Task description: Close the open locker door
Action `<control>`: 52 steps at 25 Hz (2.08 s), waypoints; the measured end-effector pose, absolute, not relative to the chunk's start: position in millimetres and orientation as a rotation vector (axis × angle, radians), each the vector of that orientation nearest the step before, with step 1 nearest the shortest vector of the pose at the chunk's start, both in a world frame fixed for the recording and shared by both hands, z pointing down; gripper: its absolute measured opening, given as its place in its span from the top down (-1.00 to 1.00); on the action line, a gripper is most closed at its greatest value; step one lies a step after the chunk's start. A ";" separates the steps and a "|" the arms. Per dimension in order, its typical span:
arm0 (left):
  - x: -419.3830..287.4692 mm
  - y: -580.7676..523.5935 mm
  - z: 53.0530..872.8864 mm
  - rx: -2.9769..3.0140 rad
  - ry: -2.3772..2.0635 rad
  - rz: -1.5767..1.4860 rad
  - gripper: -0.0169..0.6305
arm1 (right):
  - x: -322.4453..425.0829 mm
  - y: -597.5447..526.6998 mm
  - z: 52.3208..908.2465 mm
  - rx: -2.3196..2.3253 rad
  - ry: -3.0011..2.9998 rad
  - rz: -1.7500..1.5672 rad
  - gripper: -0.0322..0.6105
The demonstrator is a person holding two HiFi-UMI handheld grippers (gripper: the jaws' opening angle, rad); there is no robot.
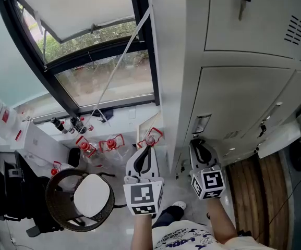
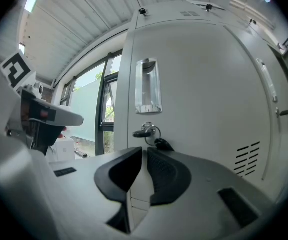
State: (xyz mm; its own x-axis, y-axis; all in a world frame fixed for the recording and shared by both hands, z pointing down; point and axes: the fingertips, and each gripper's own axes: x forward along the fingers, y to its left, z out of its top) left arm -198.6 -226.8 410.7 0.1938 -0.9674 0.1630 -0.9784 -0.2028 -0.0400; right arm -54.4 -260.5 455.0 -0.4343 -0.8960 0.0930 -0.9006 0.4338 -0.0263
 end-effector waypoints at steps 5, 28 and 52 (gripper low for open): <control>-198.4 -222.4 411.0 2.372 -1.928 0.233 0.92 | -55.0 -259.7 455.2 1.635 -2.608 0.130 0.80; -34.8 -228.0 395.8 2.774 -1.390 0.194 0.92 | 112.1 -196.8 444.5 2.152 -2.222 0.125 0.68; 233.8 -173.8 395.6 3.108 -0.393 0.160 0.92 | 344.0 -40.2 429.0 2.848 -1.329 0.084 0.33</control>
State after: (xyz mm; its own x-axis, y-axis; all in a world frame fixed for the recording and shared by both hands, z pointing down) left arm 233.8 -173.8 395.6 0.9634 -0.2479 0.1016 -0.2484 -0.9686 -0.0076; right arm 344.0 -40.2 429.0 0.6411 -0.7660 0.0474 -0.7659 -0.6425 -0.0250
